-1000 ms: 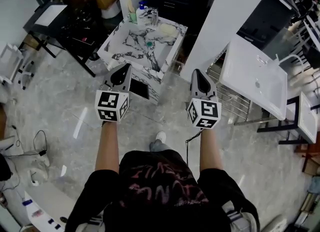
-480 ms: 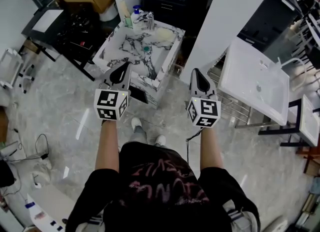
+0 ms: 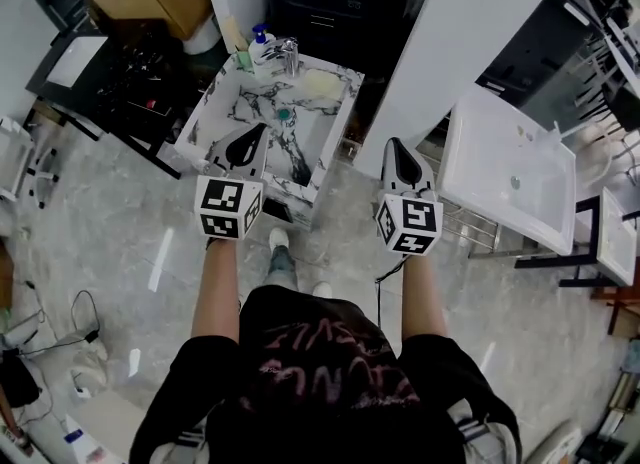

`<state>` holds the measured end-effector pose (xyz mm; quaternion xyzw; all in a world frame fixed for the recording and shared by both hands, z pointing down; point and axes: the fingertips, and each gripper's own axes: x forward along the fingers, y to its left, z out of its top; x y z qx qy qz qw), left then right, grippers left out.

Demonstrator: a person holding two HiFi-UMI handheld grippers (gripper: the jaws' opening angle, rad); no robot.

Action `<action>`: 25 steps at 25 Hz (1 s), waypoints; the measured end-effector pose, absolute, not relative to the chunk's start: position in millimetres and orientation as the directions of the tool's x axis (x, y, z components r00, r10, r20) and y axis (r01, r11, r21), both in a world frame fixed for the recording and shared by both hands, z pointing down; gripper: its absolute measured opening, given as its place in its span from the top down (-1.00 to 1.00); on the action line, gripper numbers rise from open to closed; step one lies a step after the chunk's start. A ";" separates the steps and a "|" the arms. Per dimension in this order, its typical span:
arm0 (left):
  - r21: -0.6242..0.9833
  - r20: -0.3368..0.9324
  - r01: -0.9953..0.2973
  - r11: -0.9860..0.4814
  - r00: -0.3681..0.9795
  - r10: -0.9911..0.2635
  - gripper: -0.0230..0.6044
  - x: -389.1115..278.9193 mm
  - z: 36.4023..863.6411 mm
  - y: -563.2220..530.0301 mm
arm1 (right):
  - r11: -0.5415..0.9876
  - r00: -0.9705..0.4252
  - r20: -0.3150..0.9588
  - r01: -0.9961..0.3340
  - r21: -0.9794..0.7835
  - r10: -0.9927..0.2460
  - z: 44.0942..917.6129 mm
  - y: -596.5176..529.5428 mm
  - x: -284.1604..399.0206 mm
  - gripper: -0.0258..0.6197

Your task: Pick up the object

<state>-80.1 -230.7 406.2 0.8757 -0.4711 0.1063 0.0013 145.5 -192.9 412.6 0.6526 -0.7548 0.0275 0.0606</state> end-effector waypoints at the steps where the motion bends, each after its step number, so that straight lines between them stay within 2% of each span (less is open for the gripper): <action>1: -0.098 0.193 -0.819 -0.565 0.541 -0.819 0.87 -79.2 409.0 -241.2 | 0.140 -0.134 0.130 -0.989 0.039 -0.982 414.1 -201.9 145.0 0.87; 14: -0.089 0.265 -0.724 -0.684 0.645 -0.717 0.87 -84.1 441.1 -382.1 | 0.008 0.000 0.171 -0.999 0.044 -0.985 428.4 -323.7 126.9 0.87; 25: -0.057 0.286 -0.626 -0.777 0.736 -0.614 0.87 -66.0 459.8 -425.7 | -0.110 0.119 0.187 -0.992 0.056 -0.975 432.3 -347.9 134.4 0.87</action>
